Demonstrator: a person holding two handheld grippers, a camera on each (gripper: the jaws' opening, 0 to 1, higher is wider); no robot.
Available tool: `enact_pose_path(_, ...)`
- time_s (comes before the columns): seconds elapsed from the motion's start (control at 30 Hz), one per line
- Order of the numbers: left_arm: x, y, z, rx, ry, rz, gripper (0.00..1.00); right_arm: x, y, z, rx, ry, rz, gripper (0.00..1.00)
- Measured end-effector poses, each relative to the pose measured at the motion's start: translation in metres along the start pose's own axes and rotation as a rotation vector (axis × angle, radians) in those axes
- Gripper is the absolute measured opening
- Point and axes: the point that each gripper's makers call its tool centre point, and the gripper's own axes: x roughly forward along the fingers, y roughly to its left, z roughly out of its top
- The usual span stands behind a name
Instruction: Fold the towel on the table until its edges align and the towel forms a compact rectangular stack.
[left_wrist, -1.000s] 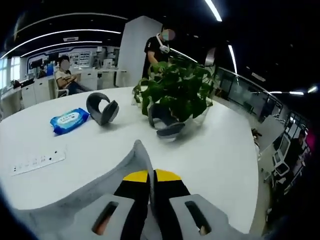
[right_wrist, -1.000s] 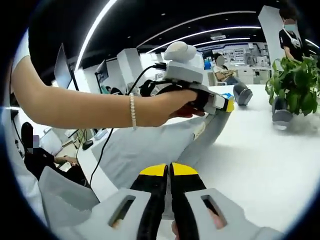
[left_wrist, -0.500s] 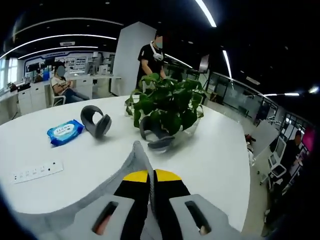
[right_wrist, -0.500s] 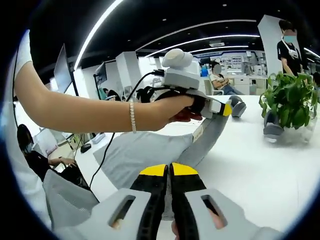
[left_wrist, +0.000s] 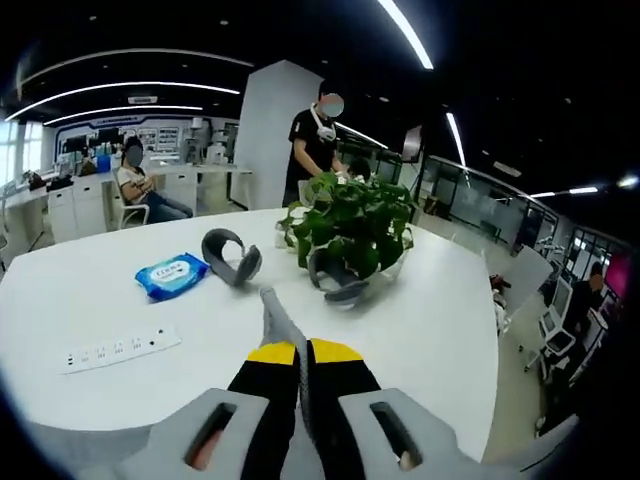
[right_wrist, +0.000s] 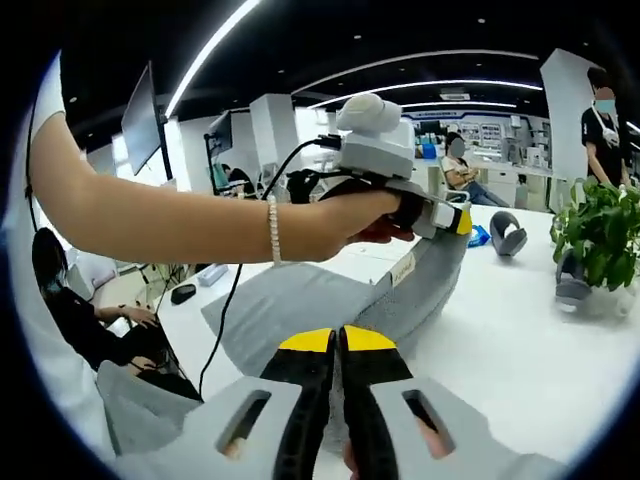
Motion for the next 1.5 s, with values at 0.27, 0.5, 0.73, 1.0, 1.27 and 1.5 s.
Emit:
enact_pose_path(0.27, -0.044, 0.042, -0.003, -0.042, -0.041, 0.027, 0.03, 0.028, 0.043, 0.009, -0.044, 0.034, 0.023, 0.0)
enact_pose_path(0.5, -0.072, 0.071, -0.014, -0.038, -0.051, 0.039, 0.03, 0.054, 0.08, 0.012, -0.092, 0.068, 0.054, 0.0)
enact_pose_path(0.73, -0.095, 0.104, -0.021, -0.048, -0.06, 0.058, 0.03, 0.078, 0.11, 0.018, -0.12, 0.075, 0.083, 0.0)
enact_pose_path(1.0, -0.124, 0.141, -0.027, -0.066, -0.072, 0.091, 0.03, 0.105, 0.139, 0.019, -0.147, 0.077, 0.11, 0.0)
enact_pose_path(1.27, -0.145, 0.182, -0.037, -0.068, -0.079, 0.144, 0.03, 0.133, 0.162, 0.021, -0.197, 0.066, 0.103, 0.0)
enact_pose_path(1.5, -0.163, 0.212, -0.045, -0.082, -0.082, 0.173, 0.02, 0.156, 0.181, 0.023, -0.221, 0.072, 0.118, 0.0)
